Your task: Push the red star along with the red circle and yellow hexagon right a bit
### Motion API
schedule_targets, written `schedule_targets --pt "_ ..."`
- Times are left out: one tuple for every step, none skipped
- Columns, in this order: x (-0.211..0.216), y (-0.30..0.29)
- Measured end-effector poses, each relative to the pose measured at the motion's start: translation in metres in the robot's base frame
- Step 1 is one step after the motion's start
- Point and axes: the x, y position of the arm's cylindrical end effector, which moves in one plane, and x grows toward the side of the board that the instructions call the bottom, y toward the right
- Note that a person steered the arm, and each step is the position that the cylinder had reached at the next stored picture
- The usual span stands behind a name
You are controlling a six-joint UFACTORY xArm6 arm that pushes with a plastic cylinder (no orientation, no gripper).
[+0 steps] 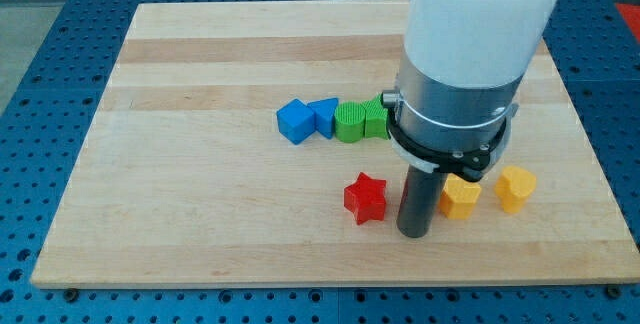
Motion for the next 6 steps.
schedule_targets --pt "0.017 -0.020" --pt "0.021 -0.073" --pt "0.008 -0.123" --pt "-0.014 -0.131" --pt "-0.020 -0.110" --pt "-0.026 -0.086"
